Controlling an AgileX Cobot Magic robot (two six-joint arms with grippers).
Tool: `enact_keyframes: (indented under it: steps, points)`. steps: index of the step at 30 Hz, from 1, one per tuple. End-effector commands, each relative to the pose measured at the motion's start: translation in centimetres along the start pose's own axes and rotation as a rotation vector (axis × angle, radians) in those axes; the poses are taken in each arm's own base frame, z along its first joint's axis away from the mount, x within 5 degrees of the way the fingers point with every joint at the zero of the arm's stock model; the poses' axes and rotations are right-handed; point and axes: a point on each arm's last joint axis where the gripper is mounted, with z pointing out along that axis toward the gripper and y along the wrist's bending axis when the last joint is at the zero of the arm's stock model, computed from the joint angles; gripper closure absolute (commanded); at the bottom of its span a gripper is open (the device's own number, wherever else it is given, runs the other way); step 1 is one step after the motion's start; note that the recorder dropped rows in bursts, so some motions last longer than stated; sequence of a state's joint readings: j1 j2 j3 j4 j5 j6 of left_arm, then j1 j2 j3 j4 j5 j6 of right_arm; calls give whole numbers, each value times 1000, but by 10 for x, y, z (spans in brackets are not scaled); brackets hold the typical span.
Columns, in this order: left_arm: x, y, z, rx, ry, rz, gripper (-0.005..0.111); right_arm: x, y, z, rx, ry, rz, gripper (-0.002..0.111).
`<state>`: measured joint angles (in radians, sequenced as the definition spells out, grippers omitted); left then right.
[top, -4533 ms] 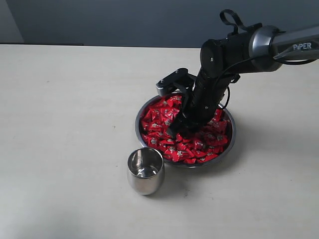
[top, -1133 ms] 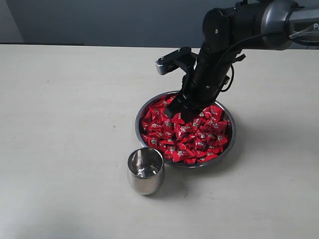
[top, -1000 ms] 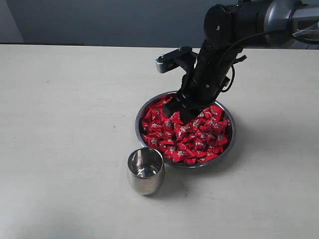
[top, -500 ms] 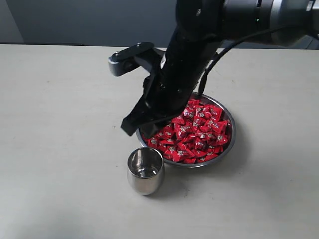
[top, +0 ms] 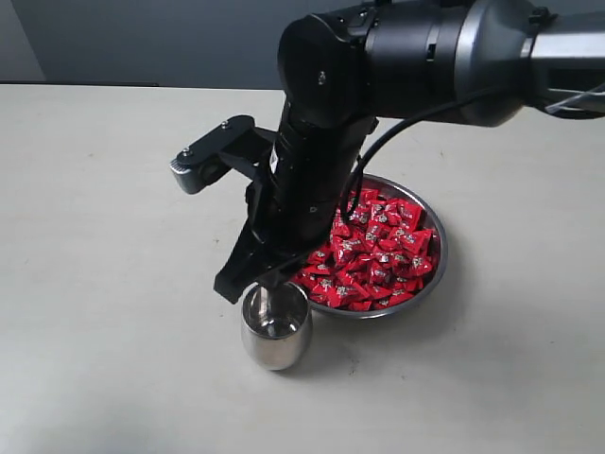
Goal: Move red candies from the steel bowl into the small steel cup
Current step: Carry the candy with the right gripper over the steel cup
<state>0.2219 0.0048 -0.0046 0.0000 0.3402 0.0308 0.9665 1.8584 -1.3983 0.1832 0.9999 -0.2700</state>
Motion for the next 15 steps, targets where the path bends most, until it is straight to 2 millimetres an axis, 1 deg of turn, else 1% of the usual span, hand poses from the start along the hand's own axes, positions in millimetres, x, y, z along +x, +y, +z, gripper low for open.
enact_keyframes:
  steps: [1,7,11,13,15]
  points:
    - [0,0,0,6,-11,-6,106,-2,0,5,-7,-5,8,101]
    - [0,0,0,6,-11,-6,106,-3,0,17,-30,16,26,101]
    - [0,0,0,6,-11,-6,106,-3,-1,19,-29,23,26,100]
    - [0,0,0,6,-11,-6,106,-3,-1,19,-31,22,23,93]
    - [0,0,0,6,-11,-6,106,-3,0,19,-33,22,22,82]
